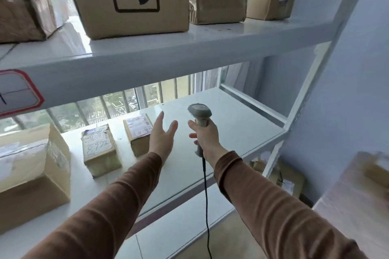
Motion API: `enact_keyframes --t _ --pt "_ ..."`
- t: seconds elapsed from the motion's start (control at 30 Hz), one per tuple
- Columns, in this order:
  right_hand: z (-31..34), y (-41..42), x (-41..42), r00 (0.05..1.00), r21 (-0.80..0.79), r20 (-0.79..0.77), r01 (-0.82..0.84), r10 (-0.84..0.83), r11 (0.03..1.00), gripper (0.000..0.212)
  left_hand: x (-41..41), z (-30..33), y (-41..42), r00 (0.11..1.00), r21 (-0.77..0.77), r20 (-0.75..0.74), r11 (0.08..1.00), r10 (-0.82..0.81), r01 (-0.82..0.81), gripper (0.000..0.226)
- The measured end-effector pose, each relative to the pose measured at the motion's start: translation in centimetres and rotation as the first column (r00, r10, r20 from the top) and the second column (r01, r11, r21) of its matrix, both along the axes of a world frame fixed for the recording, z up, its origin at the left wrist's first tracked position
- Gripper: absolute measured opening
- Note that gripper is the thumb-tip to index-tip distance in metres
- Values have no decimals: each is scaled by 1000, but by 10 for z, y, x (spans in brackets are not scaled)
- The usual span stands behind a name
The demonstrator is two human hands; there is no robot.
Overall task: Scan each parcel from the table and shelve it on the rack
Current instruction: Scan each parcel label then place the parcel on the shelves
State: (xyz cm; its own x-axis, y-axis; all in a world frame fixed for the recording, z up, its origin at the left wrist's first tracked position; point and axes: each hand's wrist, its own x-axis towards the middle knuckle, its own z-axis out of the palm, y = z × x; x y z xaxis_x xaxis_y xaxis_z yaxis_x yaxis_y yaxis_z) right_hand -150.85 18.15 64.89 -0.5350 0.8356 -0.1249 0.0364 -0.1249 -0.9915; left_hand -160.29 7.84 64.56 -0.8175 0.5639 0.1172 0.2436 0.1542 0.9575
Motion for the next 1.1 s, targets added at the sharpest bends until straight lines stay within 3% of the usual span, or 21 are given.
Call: enact_keyframes --t 0.23,0.5,0.7,0.8,0.87,1.0,1.1 --pt "1 33 142 963 124 -24 271 -270 955 23 117 -6 78 937 28 118 945 -327 326 58" --pt "-10 73 356 792 128 13 604 -610 787 12 307 -19 160 688 53 279 726 -670 685 54" --pt "-27 101 526 624 110 52 772 -779 626 17 460 -32 213 549 21 347 591 -760 806 52" --pt "-36 121 605 550 128 61 823 -833 553 23 531 -44 245 506 11 378 550 -775 835 21" --pt "-42 135 651 533 105 73 836 -843 538 28 573 -50 267 495 6 381 537 -781 843 14" --pt "-54 167 725 508 83 81 854 -857 514 23 632 -61 309 451 -34 410 481 -793 876 57" --pt "-57 193 761 506 31 80 860 -859 509 13 658 -70 341 485 -68 444 511 -753 857 57"
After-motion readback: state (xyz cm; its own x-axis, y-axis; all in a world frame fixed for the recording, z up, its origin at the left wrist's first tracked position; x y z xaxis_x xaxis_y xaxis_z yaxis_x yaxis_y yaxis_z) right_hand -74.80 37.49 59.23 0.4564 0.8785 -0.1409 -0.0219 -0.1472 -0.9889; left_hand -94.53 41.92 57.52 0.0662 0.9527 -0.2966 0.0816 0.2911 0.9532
